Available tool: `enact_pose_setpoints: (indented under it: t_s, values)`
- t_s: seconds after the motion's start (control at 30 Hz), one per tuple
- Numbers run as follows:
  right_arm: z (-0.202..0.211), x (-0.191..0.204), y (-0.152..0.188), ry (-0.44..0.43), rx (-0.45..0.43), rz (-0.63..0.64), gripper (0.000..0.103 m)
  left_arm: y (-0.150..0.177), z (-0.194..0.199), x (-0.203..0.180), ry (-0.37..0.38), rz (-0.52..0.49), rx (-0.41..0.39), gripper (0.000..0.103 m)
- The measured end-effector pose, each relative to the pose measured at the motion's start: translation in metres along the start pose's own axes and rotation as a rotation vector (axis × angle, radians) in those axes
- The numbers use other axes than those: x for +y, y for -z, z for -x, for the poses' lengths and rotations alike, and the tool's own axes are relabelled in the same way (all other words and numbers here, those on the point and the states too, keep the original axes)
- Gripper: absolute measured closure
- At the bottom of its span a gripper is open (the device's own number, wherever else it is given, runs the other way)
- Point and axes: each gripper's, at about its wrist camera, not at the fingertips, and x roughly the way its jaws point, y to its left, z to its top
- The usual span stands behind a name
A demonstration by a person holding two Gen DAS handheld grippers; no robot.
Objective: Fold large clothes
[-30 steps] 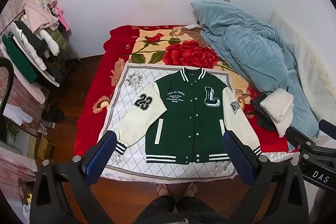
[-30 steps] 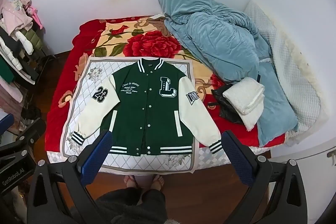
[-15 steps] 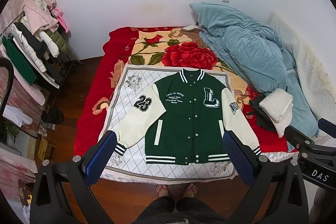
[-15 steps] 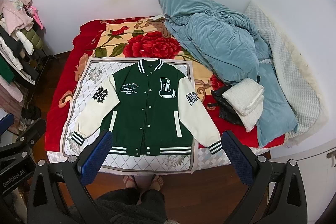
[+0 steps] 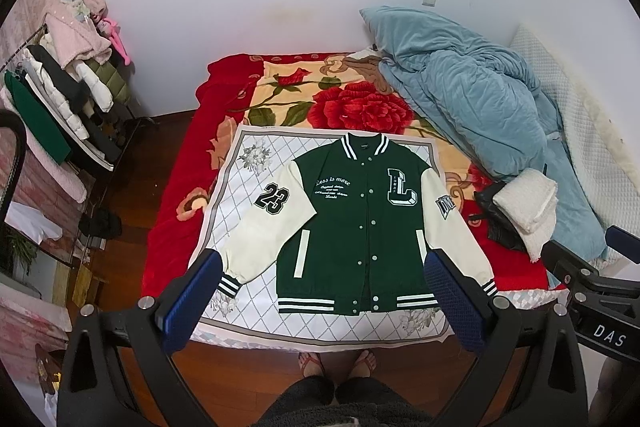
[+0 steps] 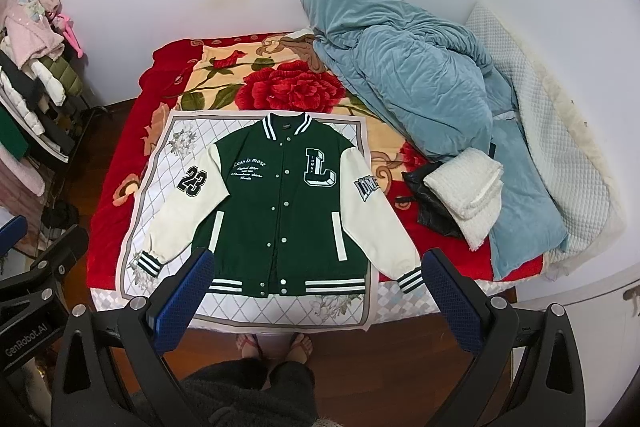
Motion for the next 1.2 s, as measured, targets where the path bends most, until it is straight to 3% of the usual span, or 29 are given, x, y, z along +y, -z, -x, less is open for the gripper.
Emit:
enact_pose_setpoints:
  t_s: [1.2]
  values:
    - [0.003, -0.010, -0.012, -0.003, -0.004, -0.001, 0.000, -0.007, 0.010, -0.008, 0.000, -0.002, -0.016, 0.000]
